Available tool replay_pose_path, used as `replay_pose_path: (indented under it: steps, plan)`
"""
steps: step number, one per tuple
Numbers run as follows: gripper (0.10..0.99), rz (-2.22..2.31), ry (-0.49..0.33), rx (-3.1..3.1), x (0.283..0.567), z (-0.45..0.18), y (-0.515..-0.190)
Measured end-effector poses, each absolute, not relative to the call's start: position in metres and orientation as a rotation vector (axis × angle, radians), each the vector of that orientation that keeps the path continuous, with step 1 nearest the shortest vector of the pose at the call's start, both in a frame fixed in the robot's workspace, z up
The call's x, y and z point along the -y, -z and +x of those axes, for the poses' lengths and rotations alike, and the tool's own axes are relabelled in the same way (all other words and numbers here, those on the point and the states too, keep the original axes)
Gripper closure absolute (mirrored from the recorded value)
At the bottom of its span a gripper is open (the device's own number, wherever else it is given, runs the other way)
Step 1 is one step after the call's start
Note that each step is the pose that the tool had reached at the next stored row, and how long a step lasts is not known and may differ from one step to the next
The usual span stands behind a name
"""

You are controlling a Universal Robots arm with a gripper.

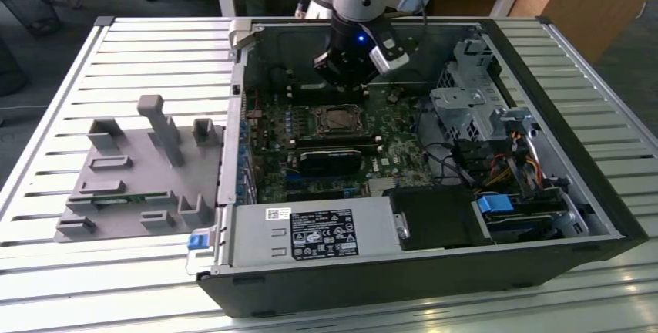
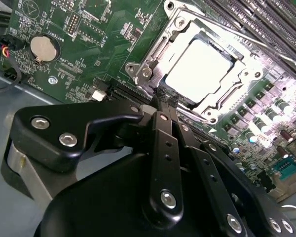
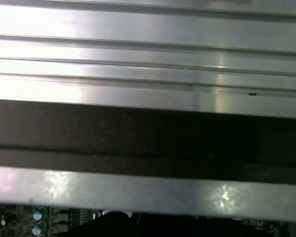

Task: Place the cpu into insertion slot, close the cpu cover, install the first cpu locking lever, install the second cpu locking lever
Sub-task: 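Install the first cpu locking lever, then install the second cpu locking lever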

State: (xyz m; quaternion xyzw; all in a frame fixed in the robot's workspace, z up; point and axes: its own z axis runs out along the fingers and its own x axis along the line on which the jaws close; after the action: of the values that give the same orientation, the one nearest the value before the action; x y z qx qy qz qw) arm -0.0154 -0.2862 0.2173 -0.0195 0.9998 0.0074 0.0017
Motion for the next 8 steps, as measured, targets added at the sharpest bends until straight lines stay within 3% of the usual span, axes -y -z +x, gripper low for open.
replay_pose_path:
  steps: [8]
  plan:
    - [0.98,-0.061,-0.023,-3.138,0.2897,-0.0143,-0.2173]
